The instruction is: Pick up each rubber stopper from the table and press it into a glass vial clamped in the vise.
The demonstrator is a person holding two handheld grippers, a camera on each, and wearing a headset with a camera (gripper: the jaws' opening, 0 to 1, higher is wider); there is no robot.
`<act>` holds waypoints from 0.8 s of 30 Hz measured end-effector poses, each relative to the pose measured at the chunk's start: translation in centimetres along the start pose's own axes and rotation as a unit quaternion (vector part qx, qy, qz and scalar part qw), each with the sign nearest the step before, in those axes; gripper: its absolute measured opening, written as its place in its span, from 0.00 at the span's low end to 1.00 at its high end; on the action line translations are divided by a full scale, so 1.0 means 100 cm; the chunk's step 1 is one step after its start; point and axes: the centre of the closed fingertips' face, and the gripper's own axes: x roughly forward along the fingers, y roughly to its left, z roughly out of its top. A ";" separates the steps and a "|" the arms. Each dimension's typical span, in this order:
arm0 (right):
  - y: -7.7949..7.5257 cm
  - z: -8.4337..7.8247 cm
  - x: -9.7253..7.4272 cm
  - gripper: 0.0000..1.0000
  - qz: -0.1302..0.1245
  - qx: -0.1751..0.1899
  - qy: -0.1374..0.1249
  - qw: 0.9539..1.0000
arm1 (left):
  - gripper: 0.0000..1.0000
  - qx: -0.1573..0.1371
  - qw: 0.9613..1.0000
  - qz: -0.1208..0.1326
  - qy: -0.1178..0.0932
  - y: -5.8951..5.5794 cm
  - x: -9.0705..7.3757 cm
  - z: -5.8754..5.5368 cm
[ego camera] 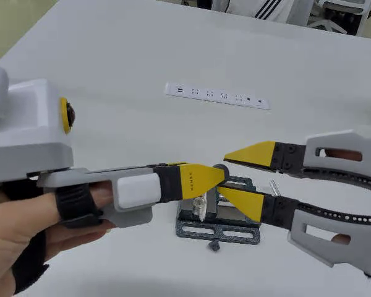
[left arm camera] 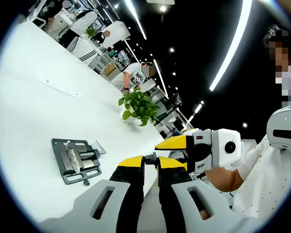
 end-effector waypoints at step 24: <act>0.004 -0.004 0.002 0.08 0.000 -0.029 0.030 0.999 | 0.06 0.082 0.993 0.068 0.047 0.001 0.002 -0.002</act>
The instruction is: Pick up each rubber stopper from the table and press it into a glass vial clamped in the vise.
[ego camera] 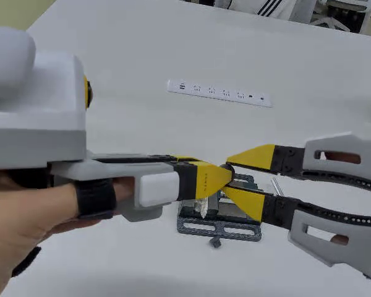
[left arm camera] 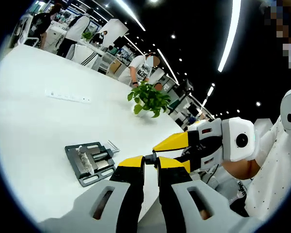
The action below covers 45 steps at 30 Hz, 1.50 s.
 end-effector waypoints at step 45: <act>-0.014 0.005 -0.022 0.06 0.009 0.250 -0.132 0.959 | 0.11 0.039 0.999 -0.029 -0.020 0.002 -0.019 0.009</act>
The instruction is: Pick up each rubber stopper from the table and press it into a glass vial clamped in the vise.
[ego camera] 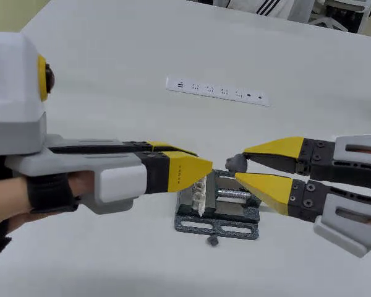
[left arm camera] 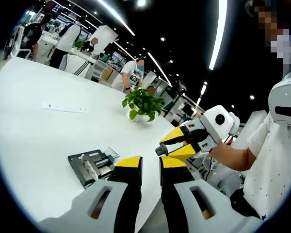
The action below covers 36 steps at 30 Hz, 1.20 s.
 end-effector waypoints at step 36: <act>-0.048 -0.055 0.045 0.06 0.071 0.105 0.144 0.981 | 0.48 0.114 0.993 0.014 0.012 0.026 -0.004 -0.058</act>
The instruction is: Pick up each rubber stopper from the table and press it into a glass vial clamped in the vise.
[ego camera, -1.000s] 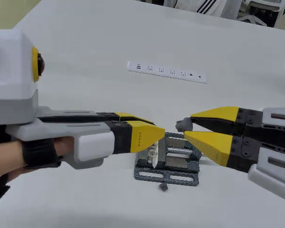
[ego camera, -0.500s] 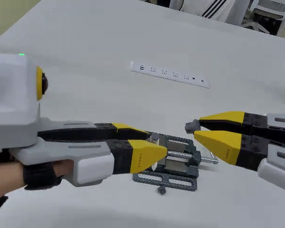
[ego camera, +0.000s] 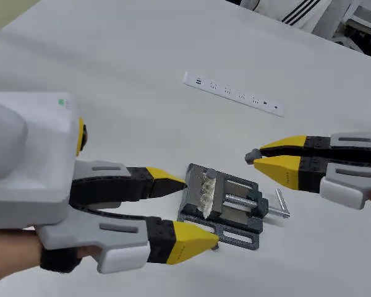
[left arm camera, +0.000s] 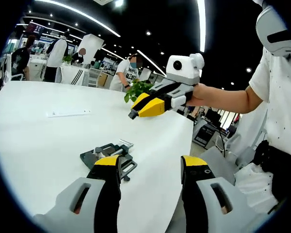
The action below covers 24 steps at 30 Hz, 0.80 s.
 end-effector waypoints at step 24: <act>-0.042 -0.077 0.072 0.06 0.039 -0.042 0.202 0.978 | 0.72 0.014 1.000 -0.005 -0.008 0.018 0.003 -0.027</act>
